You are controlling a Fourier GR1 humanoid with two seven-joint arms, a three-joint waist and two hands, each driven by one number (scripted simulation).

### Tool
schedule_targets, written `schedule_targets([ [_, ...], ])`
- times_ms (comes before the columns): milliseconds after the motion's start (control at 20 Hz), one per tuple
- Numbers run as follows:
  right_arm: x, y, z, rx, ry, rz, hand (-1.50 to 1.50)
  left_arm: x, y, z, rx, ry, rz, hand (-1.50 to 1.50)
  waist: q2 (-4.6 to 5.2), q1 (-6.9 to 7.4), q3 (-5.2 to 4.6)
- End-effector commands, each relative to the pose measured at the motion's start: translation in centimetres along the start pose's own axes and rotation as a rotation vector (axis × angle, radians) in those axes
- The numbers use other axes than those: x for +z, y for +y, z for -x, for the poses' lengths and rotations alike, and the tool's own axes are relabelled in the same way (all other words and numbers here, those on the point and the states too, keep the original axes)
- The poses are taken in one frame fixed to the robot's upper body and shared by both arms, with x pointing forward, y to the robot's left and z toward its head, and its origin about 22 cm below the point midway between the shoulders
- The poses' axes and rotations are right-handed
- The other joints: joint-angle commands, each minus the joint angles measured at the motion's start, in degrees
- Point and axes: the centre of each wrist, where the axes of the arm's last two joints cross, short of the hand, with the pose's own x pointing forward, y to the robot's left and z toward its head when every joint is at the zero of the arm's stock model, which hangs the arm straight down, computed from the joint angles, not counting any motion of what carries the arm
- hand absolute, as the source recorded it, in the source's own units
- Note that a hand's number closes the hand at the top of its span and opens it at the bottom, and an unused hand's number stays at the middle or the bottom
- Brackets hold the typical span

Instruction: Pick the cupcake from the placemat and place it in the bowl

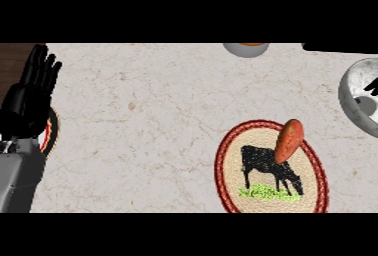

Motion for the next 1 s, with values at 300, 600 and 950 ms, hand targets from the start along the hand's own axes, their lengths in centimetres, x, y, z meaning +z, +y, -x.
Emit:
schedule_targets([
  [300, -1.2, 1.0, 0.9, -0.441, -0.207, 0.230, -1.50, -0.2, -0.7, -0.4, 0.009, -0.007, 0.000, 0.00, 0.01, -0.61, 0.18],
  [600, 3.2, -3.8, 0.9, -0.522, -0.127, 0.385, -1.50, 0.1, -0.2, 0.2, 0.007, 0.005, 0.002, 0.00, 0.64, -0.17, 0.23],
  [950, 5.0, -4.3, 1.3, -0.621, -0.042, 0.492, -1.50, 0.1, -0.2, -0.3, 0.008, -0.015, 0.021, 0.00, 1.42, 1.48, 0.58],
])
